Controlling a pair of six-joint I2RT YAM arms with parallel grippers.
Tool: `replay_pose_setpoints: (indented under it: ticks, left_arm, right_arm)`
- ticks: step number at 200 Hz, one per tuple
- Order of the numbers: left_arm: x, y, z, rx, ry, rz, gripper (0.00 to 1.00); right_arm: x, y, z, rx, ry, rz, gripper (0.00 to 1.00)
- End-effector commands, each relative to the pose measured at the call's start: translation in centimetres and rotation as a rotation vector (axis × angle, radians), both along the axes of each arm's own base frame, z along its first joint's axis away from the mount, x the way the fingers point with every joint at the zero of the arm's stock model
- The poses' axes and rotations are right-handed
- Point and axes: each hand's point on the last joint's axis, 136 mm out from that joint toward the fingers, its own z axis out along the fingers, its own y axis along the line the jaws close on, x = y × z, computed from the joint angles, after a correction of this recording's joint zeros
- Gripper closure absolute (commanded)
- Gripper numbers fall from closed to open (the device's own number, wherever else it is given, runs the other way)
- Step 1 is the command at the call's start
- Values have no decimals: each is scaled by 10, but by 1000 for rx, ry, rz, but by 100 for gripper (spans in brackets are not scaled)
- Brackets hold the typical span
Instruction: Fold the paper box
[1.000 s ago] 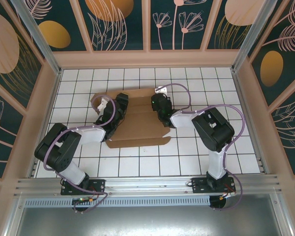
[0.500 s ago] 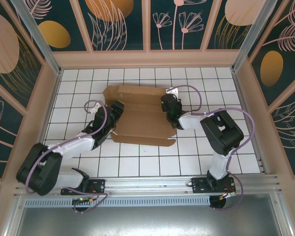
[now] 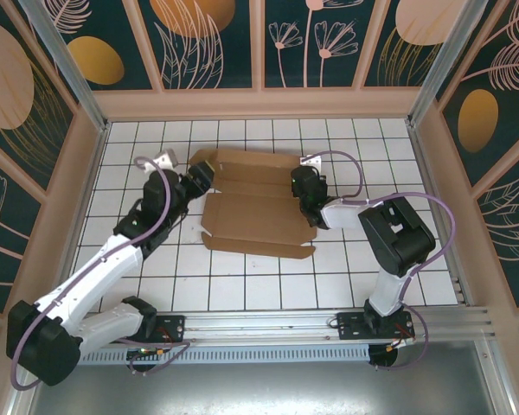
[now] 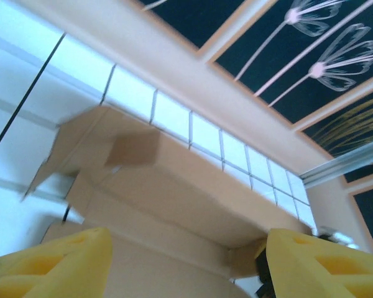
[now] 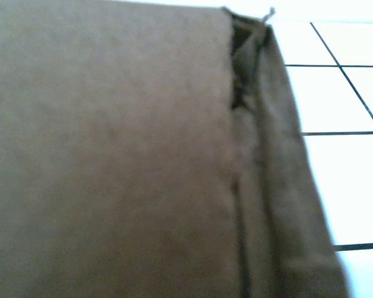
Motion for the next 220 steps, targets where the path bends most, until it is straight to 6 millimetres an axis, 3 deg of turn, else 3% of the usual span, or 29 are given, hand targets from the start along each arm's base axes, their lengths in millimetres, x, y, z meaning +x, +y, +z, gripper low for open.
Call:
replay_pose_setpoints:
  ticks: [1, 7, 39, 73, 109, 134, 176, 220]
  left_arm:
    - [14, -6, -7, 164, 61, -86, 32]
    - [20, -11, -3, 143, 65, -115, 32]
    - [53, -32, -22, 11, 132, -267, 32]
    - [87, -42, -45, 66, 180, -323, 35]
    - [107, -47, -59, 90, 193, -334, 37]
    - [111, -49, -68, 96, 208, -346, 39]
    - [99, -51, -82, 54, 245, -372, 41]
    - [96, -50, -83, -9, 251, -376, 46]
  right_arm:
    - [-6, -8, -10, 1, 24, -9, 100]
    - [-7, -8, -11, 1, 27, -5, 100]
    - [-7, -7, -17, 4, 42, 8, 100]
    - [-9, -6, -21, 8, 52, 20, 100]
    - [-9, -2, -24, 19, 65, 39, 100]
    - [-9, 0, -24, 23, 67, 47, 100]
    - [-7, 5, -24, 34, 77, 61, 100]
    - [-5, 11, -25, 51, 92, 81, 100]
